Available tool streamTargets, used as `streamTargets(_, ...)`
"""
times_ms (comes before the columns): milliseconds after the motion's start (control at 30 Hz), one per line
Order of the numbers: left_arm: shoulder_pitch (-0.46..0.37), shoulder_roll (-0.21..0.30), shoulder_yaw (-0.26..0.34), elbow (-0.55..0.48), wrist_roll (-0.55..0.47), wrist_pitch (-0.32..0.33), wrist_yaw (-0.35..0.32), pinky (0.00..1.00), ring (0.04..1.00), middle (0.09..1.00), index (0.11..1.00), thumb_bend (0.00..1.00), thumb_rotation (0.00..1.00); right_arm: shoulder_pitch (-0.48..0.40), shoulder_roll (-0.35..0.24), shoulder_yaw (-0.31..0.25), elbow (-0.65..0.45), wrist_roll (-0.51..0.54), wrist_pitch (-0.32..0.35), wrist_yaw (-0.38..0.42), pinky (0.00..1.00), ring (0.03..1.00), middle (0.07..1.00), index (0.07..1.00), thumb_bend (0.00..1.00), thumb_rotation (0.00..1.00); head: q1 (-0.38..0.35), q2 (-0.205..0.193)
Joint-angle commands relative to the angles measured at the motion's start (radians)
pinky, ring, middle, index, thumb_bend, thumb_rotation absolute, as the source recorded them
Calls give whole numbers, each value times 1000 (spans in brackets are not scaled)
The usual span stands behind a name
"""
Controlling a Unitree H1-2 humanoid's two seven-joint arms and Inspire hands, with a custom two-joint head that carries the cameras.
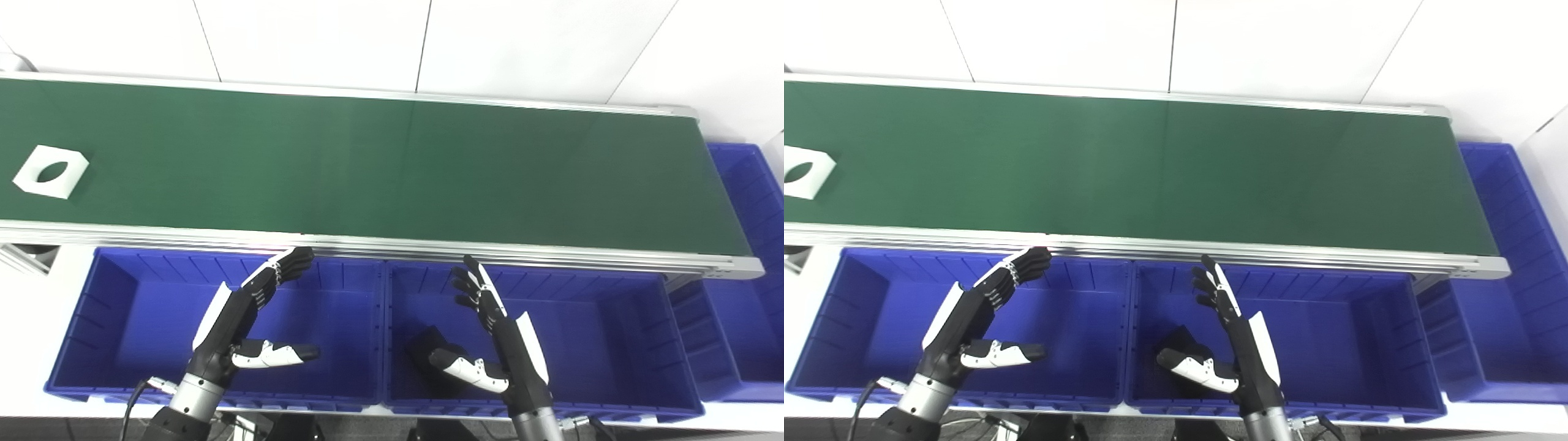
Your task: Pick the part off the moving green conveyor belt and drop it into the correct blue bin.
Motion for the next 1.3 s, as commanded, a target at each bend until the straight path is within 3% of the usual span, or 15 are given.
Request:
streamTargets(0, -12, -4, -5, 0, 4, -42, 7, 884, 848, 848, 924, 915, 384, 0, 1, 2, -2, 9, -48, 0, 858, 896, 921, 1000, 845, 581, 36, -35)
streamTargets(200, -12, -21, -14, 47, -4, -42, 10, 855, 838, 832, 934, 920, 334, -13, -30, 22, 47, 25, -63, -28, 879, 917, 937, 1000, 822, 567, 200, -140)
streamTargets(333, -19, -21, -22, 64, 23, -42, 37, 769, 799, 814, 911, 937, 352, -22, -41, 29, 75, 15, -63, -56, 866, 911, 926, 1000, 852, 605, 230, -168)
streamTargets(633, -30, -20, -41, 75, 27, -42, 78, 734, 783, 807, 872, 970, 363, -37, -66, 57, 94, 35, -63, -86, 908, 922, 944, 1000, 853, 607, 273, -211)
streamTargets(900, -40, -11, -74, 83, 38, -42, 133, 719, 773, 800, 854, 966, 350, -48, -87, 78, 109, 59, -63, -104, 926, 939, 951, 1000, 835, 590, 281, -224)
streamTargets(1133, -55, -10, -114, 108, 61, -42, 178, 728, 771, 799, 853, 976, 358, -67, -111, 91, 135, 95, -63, -125, 963, 953, 959, 1000, 831, 595, 396, -267)
streamTargets(1267, -71, 3, -156, 123, 97, -42, 236, 710, 766, 801, 853, 964, 350, -86, -130, 101, 180, 105, -63, -152, 967, 958, 971, 1000, 862, 613, 416, -275)
